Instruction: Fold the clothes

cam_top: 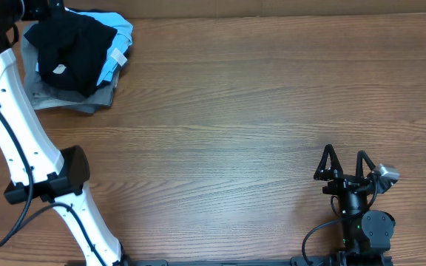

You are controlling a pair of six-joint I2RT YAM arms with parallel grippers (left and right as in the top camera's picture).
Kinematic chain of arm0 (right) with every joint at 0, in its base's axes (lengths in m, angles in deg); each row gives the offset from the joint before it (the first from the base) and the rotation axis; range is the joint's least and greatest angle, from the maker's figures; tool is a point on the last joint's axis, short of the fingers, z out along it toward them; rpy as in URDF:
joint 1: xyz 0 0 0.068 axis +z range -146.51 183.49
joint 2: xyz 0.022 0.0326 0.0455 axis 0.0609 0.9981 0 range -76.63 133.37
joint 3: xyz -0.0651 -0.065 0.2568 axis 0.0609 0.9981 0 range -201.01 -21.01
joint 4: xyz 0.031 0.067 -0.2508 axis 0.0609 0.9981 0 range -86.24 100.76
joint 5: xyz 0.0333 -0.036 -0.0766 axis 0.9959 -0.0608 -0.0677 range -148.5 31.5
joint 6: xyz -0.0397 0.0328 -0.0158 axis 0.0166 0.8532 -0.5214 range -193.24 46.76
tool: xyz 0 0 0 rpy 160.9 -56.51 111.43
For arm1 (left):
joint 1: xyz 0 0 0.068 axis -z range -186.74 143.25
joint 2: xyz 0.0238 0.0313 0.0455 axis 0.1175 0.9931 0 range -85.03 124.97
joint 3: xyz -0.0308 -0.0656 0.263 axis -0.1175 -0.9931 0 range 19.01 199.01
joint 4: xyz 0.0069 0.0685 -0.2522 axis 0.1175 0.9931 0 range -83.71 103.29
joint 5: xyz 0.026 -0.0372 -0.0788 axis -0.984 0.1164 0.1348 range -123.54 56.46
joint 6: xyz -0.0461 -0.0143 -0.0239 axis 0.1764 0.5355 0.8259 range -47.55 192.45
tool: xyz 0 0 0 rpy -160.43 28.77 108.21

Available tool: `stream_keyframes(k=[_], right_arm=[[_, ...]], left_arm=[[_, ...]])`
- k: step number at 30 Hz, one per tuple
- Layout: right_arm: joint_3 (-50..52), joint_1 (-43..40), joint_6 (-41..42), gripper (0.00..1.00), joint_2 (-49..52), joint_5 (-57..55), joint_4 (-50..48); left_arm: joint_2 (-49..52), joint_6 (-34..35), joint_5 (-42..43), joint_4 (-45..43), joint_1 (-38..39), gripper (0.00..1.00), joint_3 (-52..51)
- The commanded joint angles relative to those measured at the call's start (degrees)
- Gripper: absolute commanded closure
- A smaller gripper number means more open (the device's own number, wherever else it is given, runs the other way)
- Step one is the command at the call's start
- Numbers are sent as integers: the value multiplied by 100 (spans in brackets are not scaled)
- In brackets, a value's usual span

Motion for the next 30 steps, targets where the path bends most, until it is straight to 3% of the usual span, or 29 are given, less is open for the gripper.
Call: stream_keyframes(k=[1,13,16,25,30], right_arm=[[59,22,35,0,-68,9,-11],[59,22,33,0,-68,9,-11],[59,22,35,0,-68,9,-11],[59,22,33,0,-68,7,-11],[59,22,33,0,-68,9,-11]], left_arm=[[-1126,37,55,-7,275,0,-1001],[-4015,-269,-557,-35,476,0,-5504],[-4634,-374,-710,-455,476,0,-6577],[-6992,-295,79,-4846,470,0,-10909],[-8352,332,116,-7246,470,0,-13293]])
